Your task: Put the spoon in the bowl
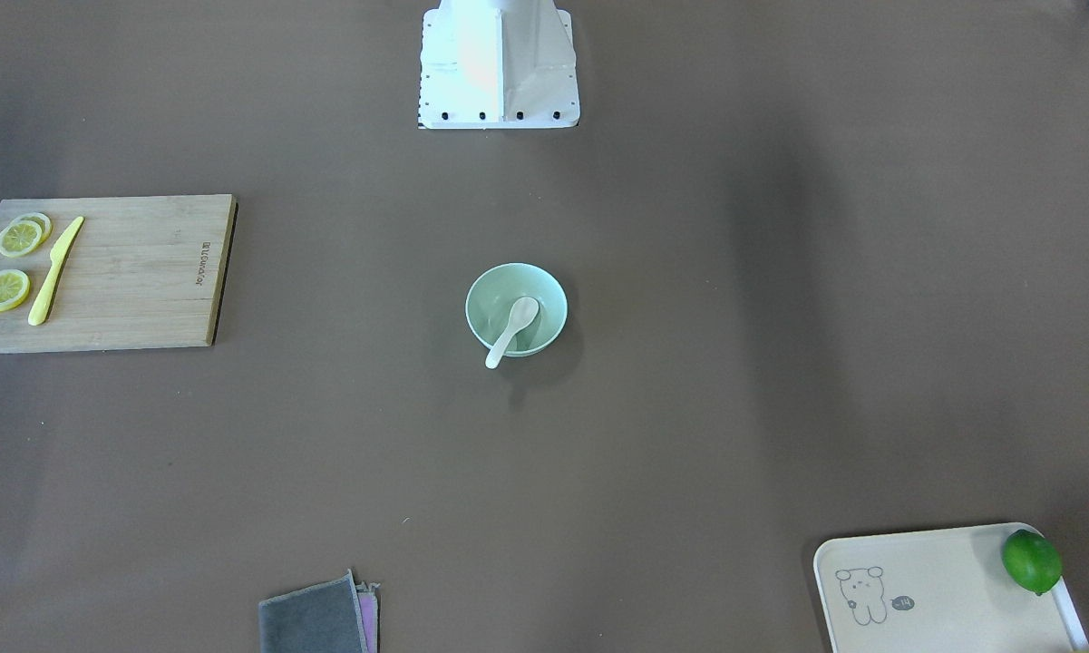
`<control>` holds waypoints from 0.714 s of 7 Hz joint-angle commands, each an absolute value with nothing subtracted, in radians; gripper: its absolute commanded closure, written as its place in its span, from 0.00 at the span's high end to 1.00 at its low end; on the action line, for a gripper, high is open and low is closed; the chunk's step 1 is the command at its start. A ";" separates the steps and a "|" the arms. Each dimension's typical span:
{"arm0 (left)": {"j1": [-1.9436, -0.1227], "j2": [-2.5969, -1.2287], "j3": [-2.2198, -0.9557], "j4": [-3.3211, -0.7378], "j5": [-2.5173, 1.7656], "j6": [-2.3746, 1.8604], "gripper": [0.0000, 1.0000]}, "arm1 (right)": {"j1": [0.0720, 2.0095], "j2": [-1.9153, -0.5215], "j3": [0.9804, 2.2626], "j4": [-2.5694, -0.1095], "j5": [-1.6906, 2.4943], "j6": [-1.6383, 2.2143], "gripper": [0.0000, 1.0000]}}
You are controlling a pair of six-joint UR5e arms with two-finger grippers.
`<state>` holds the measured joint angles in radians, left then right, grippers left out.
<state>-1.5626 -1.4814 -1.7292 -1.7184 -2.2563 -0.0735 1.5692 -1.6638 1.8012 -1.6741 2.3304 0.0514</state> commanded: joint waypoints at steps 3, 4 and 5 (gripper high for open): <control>-1.563 -1.482 -1.727 -1.717 -2.255 -0.074 0.98 | 1.569 -1.666 1.802 -1.674 2.329 0.058 1.00; -1.565 -1.482 -1.726 -1.717 -2.255 -0.074 0.98 | 1.569 -1.664 1.799 -1.674 2.333 0.060 1.00; -1.565 -1.483 -1.726 -1.715 -2.255 -0.074 0.98 | 1.569 -1.663 1.799 -1.672 2.336 0.060 1.00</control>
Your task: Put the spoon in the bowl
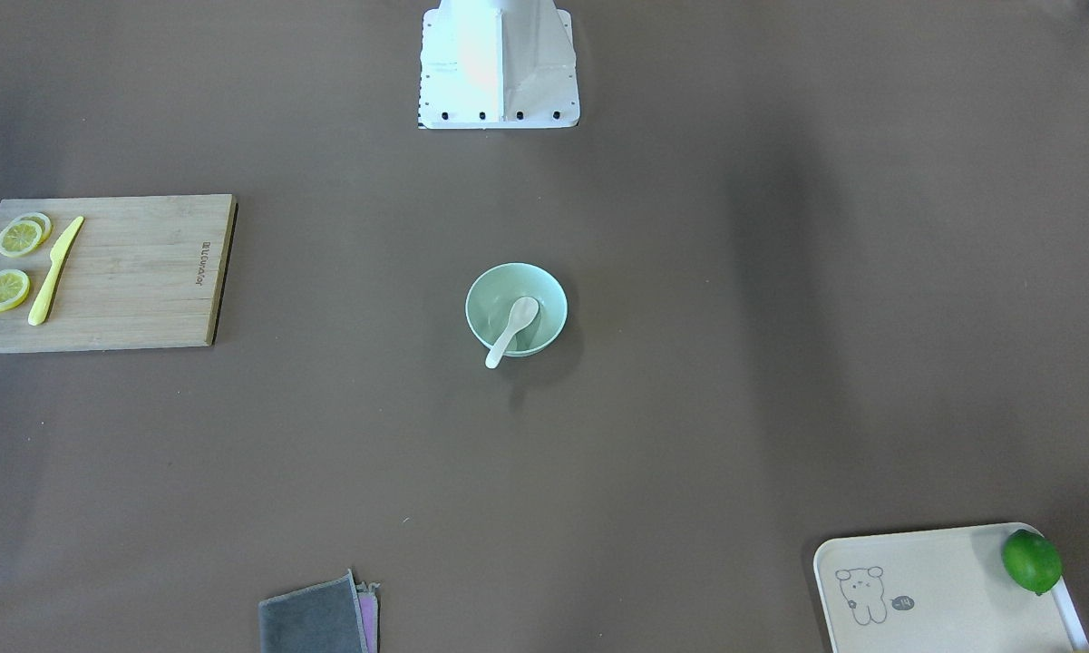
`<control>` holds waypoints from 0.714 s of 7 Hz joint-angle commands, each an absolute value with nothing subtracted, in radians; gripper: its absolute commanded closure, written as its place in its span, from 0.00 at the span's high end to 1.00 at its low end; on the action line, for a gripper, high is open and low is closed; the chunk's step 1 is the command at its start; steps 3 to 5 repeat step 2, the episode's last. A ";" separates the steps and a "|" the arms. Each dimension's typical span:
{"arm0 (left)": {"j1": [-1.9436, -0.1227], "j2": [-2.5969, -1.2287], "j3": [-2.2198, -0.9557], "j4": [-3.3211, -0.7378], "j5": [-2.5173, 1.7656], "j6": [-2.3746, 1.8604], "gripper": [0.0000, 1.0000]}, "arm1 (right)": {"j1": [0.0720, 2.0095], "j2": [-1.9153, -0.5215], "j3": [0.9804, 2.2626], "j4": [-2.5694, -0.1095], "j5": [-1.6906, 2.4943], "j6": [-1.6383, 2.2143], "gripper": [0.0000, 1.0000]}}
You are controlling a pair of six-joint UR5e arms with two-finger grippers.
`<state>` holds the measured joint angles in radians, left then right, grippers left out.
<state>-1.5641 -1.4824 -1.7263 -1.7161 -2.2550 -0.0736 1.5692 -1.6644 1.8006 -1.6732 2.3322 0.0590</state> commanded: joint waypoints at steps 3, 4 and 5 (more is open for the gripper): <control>-1.565 -1.482 -1.724 -1.715 -2.255 -0.075 0.98 | 1.569 -1.661 1.799 -1.672 2.336 0.061 1.00; -1.565 -1.482 -1.724 -1.715 -2.255 -0.075 0.98 | 1.569 -1.661 1.799 -1.672 2.336 0.061 1.00; -1.565 -1.482 -1.724 -1.715 -2.255 -0.075 0.98 | 1.569 -1.661 1.799 -1.672 2.336 0.061 1.00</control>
